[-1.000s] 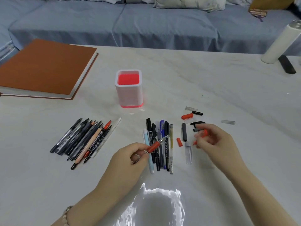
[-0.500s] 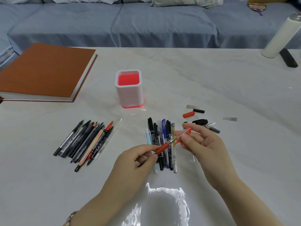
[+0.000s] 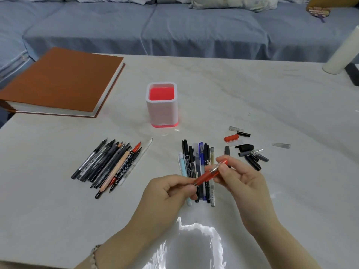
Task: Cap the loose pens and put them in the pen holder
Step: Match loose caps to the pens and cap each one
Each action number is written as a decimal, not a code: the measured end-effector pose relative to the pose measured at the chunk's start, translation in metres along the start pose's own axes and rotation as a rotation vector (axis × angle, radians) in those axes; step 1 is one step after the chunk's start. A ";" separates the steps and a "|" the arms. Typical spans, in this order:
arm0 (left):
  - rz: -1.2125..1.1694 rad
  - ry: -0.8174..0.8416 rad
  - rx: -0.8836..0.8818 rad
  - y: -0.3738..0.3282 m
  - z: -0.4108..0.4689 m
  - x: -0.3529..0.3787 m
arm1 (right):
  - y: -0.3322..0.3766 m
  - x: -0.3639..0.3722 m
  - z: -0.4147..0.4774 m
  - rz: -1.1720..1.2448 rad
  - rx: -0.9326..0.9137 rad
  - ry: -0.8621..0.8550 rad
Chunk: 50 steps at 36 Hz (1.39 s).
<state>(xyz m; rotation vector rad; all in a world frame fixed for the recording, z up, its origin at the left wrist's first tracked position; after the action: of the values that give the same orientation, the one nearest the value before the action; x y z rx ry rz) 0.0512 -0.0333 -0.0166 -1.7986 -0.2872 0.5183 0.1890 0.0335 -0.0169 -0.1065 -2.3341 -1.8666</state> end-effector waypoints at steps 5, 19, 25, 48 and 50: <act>-0.225 0.138 -0.309 0.015 -0.003 0.010 | 0.002 0.009 0.000 -0.015 -0.038 0.040; 0.799 -0.333 0.356 0.027 0.050 -0.079 | -0.019 0.028 0.039 -0.581 -0.239 -0.058; 1.009 -0.321 0.362 0.035 0.066 -0.083 | -0.035 0.060 0.054 -1.052 -0.404 0.126; 0.634 -0.145 0.303 0.016 0.052 -0.018 | -0.021 -0.093 0.048 -1.323 -0.329 0.263; 0.590 -0.115 0.294 0.015 0.049 -0.010 | -0.024 -0.103 0.049 -1.354 -0.273 0.320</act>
<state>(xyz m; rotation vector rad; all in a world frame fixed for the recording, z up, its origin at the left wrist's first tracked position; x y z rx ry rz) 0.0176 -0.0009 -0.0393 -1.5512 0.2464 1.0238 0.2830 0.0799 -0.0674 1.9802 -1.9244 -2.2857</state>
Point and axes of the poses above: each hand's wrist, its own z-axis towards the middle knuckle, its own x-axis out of the palm, y = z × x, the point moved 8 cm from there along z, towards the middle knuckle, and after that the axes turned 13 degrees about -y, right-handed, at the moved point
